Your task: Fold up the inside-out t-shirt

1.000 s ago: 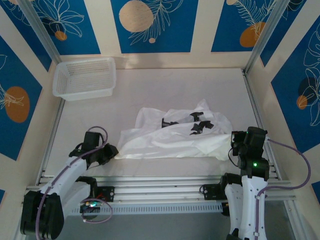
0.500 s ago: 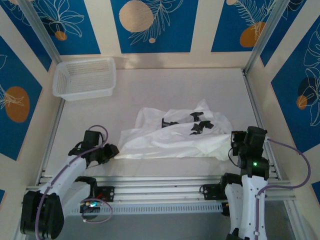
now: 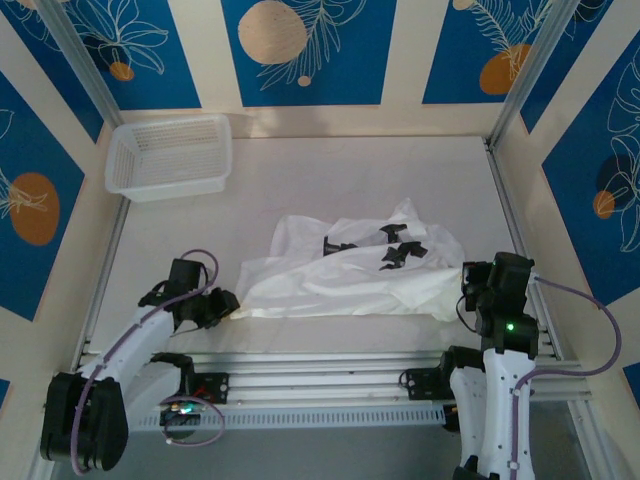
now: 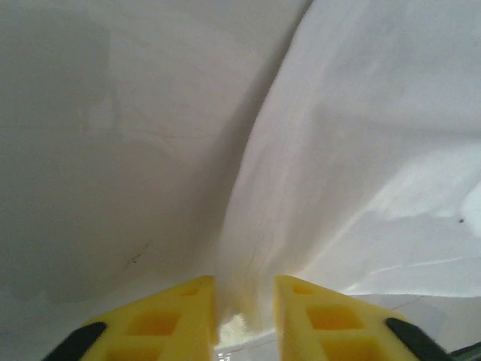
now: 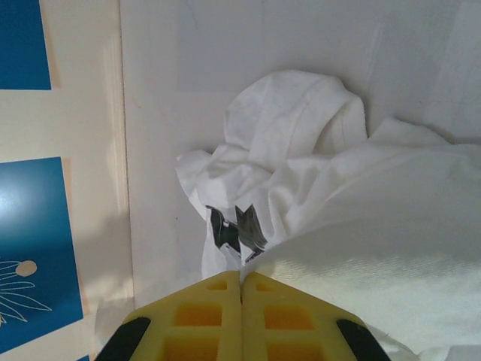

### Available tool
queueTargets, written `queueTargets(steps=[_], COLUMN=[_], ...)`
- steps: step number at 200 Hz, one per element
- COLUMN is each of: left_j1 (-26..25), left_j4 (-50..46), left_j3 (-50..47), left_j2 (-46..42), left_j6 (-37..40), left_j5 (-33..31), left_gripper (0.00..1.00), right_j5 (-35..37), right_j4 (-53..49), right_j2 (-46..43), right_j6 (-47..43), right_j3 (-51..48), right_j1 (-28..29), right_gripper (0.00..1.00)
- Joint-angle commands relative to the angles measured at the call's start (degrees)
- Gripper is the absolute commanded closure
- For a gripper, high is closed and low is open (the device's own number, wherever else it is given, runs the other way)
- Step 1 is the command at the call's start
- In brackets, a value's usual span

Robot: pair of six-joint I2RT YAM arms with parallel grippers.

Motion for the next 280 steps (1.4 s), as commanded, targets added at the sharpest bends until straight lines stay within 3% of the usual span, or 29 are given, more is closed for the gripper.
queueTargets(steps=[1,16,38,58,99,115,135,179,214,247,280], left_j1=[-0.4,-0.4,-0.4,-0.4,-0.2,-0.2,-0.3,-0.3,-0.3,-0.3,-0.3], left_j4=[2.2,3.1,5.1,3.4,-4.0,-4.2,-3.9,0.0,0.1,0.0,-1.8], left_j3=[-0.2,-0.1,2.9,14.8,55.1,66.7,75.6,81.4,82.5,83.6,86.4], left_j2=[-0.7,-1.2,-2.8,-2.7,7.0,10.0,12.0,9.7,5.3,3.9,9.0], left_j6=[-0.9,-1.3,-3.7,-3.0,3.3,3.8,3.6,3.3,5.0,6.3,6.7], left_j5=[2.7,3.9,6.0,3.9,-6.2,-6.5,-4.6,-1.6,-4.9,-7.4,-8.7], left_gripper=[0.83,1.00,1.00,1.00,1.00,1.00,1.00,1.00,1.00,1.00,1.00], right_j5=[-0.7,-0.8,-1.2,-1.9,-4.1,-5.4,-6.5,-3.9,-2.6,1.1,4.4], right_j4=[0.9,1.0,2.7,7.9,11.2,9.4,9.1,12.1,10.6,10.1,10.0], right_j2=[0.1,0.2,1.3,5.3,22.8,28.6,32.0,32.6,34.2,34.5,36.9], right_j6=[-0.3,-0.4,0.2,0.4,-8.7,-12.8,-15.3,-16.0,-15.2,-14.9,-15.4], right_j3=[0.7,1.2,3.4,9.3,45.3,60.3,71.8,83.7,91.9,94.4,94.4], right_j1=[0.3,0.3,0.3,0.5,1.7,1.9,2.1,2.2,2.1,2.1,2.1], right_gripper=[1.00,1.00,1.00,1.00,1.00,1.00,1.00,1.00,1.00,1.00,1.00])
